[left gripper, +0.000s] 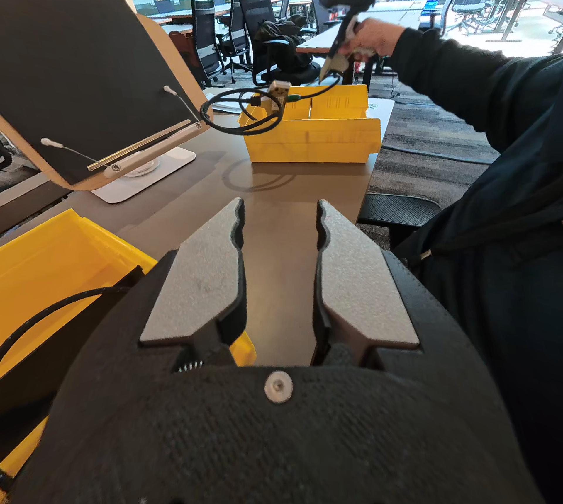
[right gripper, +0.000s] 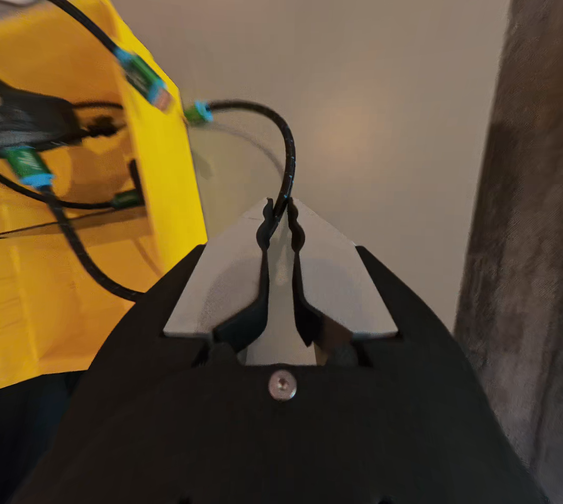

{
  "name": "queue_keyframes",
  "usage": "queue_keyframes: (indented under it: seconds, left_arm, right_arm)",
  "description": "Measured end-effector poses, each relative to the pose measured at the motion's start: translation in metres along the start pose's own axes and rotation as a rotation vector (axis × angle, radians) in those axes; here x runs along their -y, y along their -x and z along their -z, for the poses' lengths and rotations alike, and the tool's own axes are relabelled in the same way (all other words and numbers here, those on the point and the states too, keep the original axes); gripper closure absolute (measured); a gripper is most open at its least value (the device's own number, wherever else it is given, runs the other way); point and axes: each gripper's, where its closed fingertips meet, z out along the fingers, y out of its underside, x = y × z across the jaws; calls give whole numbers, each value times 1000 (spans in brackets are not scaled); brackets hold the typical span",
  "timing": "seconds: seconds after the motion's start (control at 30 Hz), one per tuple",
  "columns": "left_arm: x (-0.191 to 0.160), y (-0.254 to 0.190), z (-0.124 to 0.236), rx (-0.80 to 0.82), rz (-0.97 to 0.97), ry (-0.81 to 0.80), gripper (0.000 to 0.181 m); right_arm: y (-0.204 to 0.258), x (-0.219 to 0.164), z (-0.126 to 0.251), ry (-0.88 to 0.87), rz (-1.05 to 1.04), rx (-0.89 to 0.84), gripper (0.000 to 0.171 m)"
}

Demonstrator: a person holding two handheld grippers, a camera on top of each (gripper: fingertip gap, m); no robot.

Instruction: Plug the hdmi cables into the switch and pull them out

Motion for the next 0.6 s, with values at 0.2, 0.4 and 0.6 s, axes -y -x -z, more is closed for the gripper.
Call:
queue_keyframes:
  seconds: [0.2, 0.4, 0.6]
  left_arm:
    - [-4, 3, 3, 1, 22, -26, 137]
    - [-1, -5, 4, -4, -13, -26, 138]
    - [0, -5, 7, -7, -8, -35, 138]
  right_arm:
    - [85, 71, 81, -292, 518, -102, 164]
    - [188, 71, 47, -137, 1293, -217, 163]
    - [233, 49, -22, 228, 1357, -30, 164]
